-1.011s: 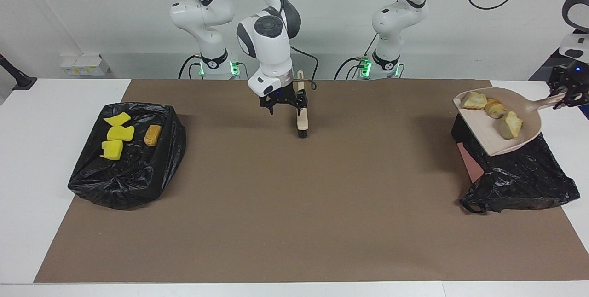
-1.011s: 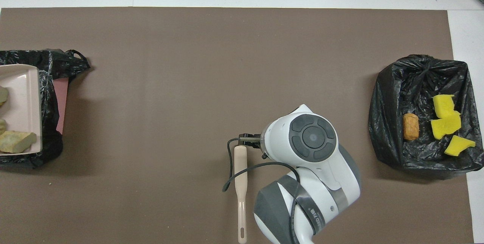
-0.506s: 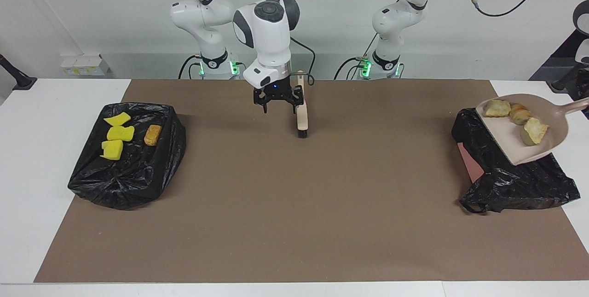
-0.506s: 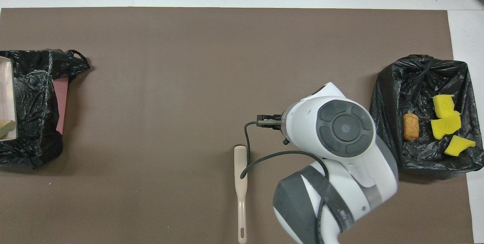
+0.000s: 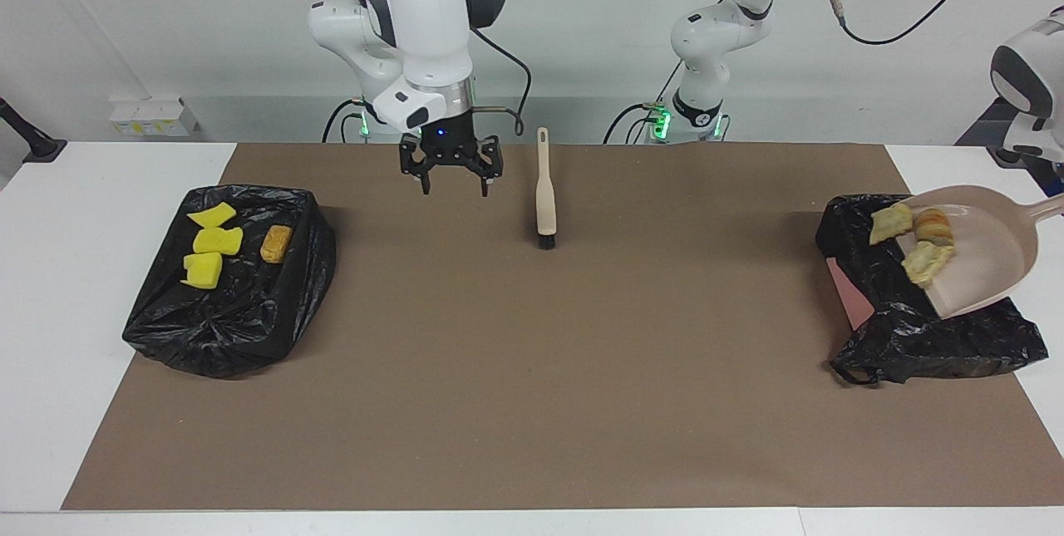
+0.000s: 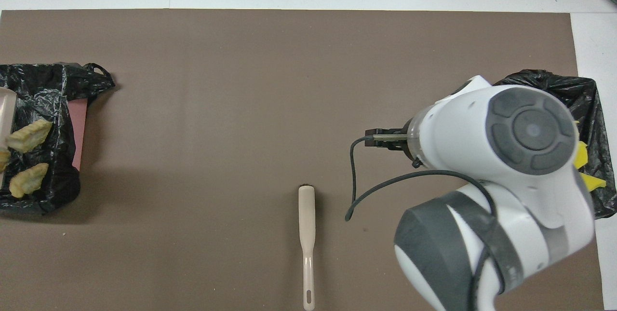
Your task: Sweep and dump trash in bin
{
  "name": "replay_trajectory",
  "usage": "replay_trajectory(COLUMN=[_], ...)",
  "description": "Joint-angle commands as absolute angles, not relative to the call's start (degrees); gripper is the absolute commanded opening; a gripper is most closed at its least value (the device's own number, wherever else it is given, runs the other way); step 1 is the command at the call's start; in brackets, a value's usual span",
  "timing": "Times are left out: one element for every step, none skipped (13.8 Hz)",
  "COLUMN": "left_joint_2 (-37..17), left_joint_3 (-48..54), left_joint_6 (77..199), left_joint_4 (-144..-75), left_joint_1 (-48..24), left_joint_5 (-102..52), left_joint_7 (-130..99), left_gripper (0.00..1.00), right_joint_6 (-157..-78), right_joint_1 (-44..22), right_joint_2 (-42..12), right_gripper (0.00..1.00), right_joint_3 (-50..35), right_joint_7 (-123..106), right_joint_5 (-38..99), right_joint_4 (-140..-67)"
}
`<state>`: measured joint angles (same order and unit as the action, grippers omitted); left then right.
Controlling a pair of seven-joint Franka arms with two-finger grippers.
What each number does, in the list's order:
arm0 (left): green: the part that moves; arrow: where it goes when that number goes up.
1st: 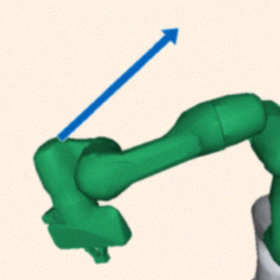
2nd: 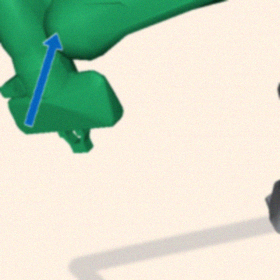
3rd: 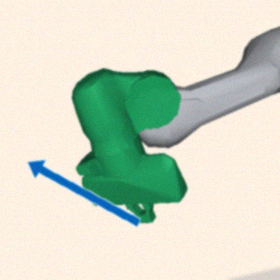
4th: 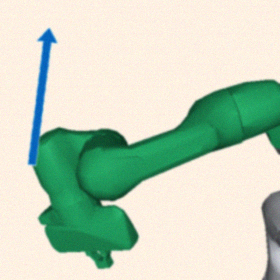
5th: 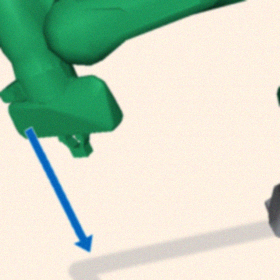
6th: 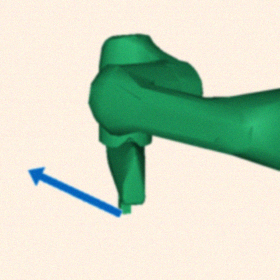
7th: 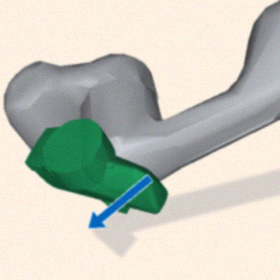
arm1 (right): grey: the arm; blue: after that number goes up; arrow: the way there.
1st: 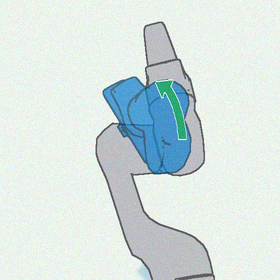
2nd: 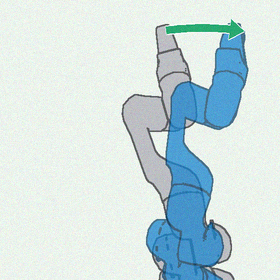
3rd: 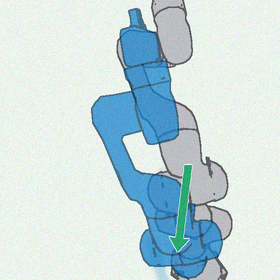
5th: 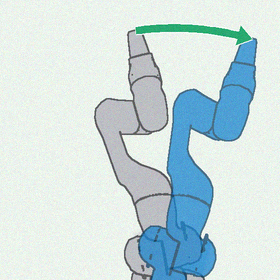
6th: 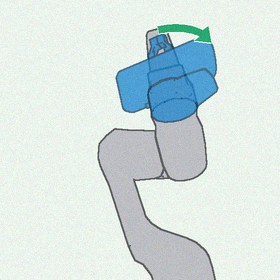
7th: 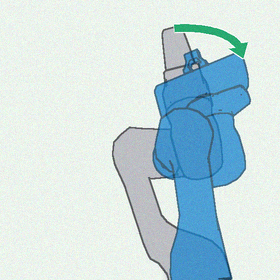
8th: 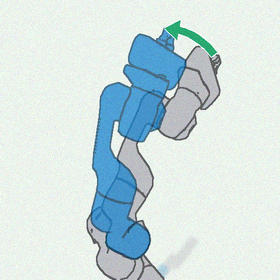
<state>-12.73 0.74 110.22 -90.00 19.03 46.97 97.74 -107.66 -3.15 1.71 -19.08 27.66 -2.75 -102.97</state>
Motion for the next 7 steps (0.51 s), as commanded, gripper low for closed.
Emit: replay_trajectory(left_joint_2=[-11.3, -11.3, -11.4, -11.4, -11.4, -11.3, -11.3], left_joint_3=[0.1, 0.1, 0.1, 0.1, 0.1, 0.1, 0.1], left_joint_6=[110.8, 111.1, 111.3, 111.0, 110.7, 110.2, 110.0], left_joint_4=[-91.1, -90.9, -90.6, -90.4, -90.4, -90.2, -89.8], left_joint_1=[18.1, 18.2, 18.1, 17.8, 17.1, 16.7, 16.4], left_joint_5=[53.8, 56.6, 58.7, 60.3, 61.4, 62.2, 63.1], left_joint_7=[97.2, 97.2, 97.3, 97.3, 97.3, 97.3, 97.5], left_gripper=[0.00, 0.00, 0.00, 0.00, 0.00, 0.00, 0.00], right_joint_6=[-104.6, -103.3, -101.9, -100.3, -99.0, -98.0, -97.1], right_joint_1=[-1.6, -1.5, -1.8, -2.3, -2.2, -2.0, -1.8], right_joint_2=[4.0, 5.0, 5.4, 5.4, 5.4, 5.4, 5.5], right_gripper=[1.00, 1.00, 1.00, 1.00, 1.00, 1.00, 1.00], right_joint_3=[-16.5, -15.5, -14.2, -12.3, -10.3, -8.5, -6.5], right_joint_7=[21.9, 20.5, 20.0, 19.6, 18.6, 16.1, 13.0], right_joint_5=[-3.6, -3.6, -3.7, -3.9, -3.9, -3.9, -3.7], right_joint_4=[-101.6, -101.3, -100.6, -100.0, -99.1, -98.8, -97.9])
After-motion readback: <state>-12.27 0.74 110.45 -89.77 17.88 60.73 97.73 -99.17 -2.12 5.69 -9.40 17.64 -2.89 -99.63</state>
